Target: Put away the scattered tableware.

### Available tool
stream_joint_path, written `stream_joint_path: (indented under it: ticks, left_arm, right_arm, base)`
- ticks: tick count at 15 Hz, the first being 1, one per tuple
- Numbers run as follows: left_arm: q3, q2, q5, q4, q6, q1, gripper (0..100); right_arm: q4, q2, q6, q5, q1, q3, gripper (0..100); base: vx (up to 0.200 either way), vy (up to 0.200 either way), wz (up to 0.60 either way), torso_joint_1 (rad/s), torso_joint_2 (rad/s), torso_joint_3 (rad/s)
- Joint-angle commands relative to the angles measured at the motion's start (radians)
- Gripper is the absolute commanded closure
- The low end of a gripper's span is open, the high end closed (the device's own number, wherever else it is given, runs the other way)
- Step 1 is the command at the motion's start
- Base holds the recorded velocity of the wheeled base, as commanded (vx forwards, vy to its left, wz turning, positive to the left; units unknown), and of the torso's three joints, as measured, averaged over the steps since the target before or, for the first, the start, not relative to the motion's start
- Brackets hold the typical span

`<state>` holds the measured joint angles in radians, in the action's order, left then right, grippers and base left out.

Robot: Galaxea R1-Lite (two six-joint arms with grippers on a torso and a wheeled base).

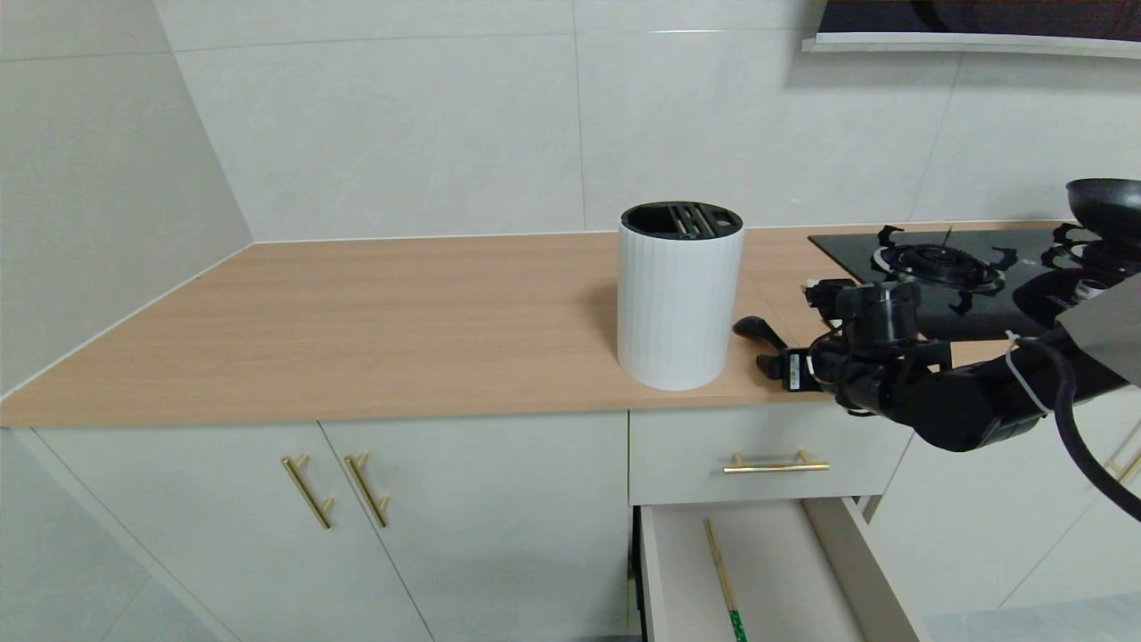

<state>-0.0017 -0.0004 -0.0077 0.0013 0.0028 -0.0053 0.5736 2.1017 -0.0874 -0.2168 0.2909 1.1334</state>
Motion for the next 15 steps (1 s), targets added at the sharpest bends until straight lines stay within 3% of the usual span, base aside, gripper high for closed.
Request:
stream_joint_path:
  ticks: [1,4,5,15]
  left_arm:
    - [0.000,0.000,0.000,0.000,0.000,0.001,0]
    - [0.000,0.000,0.000,0.000,0.000,-0.001,0]
    - [0.000,0.000,0.000,0.000,0.000,0.001,0]
    - [0.000,0.000,0.000,0.000,0.000,-0.001,0]
  right_arm:
    - [0.000,0.006,0.000,0.001,0.001,0.002,0]
    - [0.000,0.009,0.012,-0.001,0.001,0.002,0]
    - [0.000,0.012,0.012,-0.001,0.001,0.003,100]
    - [0.035,0.001,0.012,-0.004,0.001,0.002,100]
  base:
    - [0.000,0.000,0.00,0.000,0.00,0.000]
    - [0.000,0.000,0.00,0.000,0.00,0.000]
    - [0.000,0.000,0.00,0.000,0.00,0.000]
    - [0.000,0.000,0.00,0.000,0.00,0.000]
